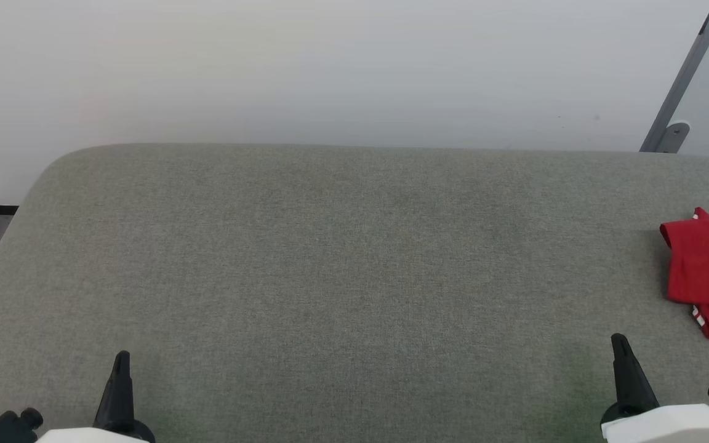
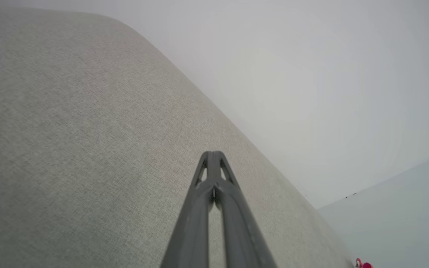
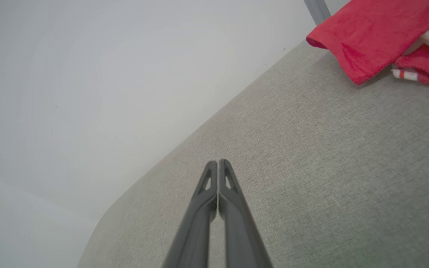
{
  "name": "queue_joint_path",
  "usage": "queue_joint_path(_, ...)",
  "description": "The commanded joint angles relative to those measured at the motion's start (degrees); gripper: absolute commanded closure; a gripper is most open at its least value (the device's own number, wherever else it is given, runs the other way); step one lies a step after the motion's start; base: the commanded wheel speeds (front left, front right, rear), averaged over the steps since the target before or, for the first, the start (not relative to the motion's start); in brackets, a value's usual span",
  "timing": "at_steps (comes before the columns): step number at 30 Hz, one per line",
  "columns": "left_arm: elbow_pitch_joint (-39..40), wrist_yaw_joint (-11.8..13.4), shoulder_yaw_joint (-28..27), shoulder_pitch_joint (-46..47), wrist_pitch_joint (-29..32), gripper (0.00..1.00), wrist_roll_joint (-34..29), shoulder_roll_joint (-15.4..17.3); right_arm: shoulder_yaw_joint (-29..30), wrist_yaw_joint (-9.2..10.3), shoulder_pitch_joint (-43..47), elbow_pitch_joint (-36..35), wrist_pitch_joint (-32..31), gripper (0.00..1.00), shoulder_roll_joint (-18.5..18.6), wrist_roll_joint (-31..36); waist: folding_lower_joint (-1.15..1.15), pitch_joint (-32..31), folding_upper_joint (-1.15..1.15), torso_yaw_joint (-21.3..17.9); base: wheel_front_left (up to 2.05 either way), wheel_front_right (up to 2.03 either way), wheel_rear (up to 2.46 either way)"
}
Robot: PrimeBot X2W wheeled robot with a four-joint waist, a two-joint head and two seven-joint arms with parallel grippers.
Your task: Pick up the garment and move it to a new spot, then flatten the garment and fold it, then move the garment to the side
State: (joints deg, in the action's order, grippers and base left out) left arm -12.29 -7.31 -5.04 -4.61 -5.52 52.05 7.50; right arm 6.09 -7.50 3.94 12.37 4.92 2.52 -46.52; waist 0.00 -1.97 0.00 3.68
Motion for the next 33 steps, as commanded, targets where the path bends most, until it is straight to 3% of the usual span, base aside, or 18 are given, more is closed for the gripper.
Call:
queue_joint_path(1, 0.52, -0.1, -0.41, 1.76, 0.49, 1.0, 1.8, 0.27, 0.17, 0.0, -1.48, -0.48, -0.5, 1.0, 0.27, -1.93, 0.0, 0.04, 0.0, -0.06, 0.0, 0.0, 0.0)
queue_joint_path(33, -0.49, -0.18, -0.99, 6.29, 5.96, 1.0, 19.71, -2.01, 0.33, 0.01, -5.72, 0.48, -5.64, 1.0, 0.37, -22.42, 0.0, 0.82, 0.0, -1.41, 0.0, 0.0, 0.0)
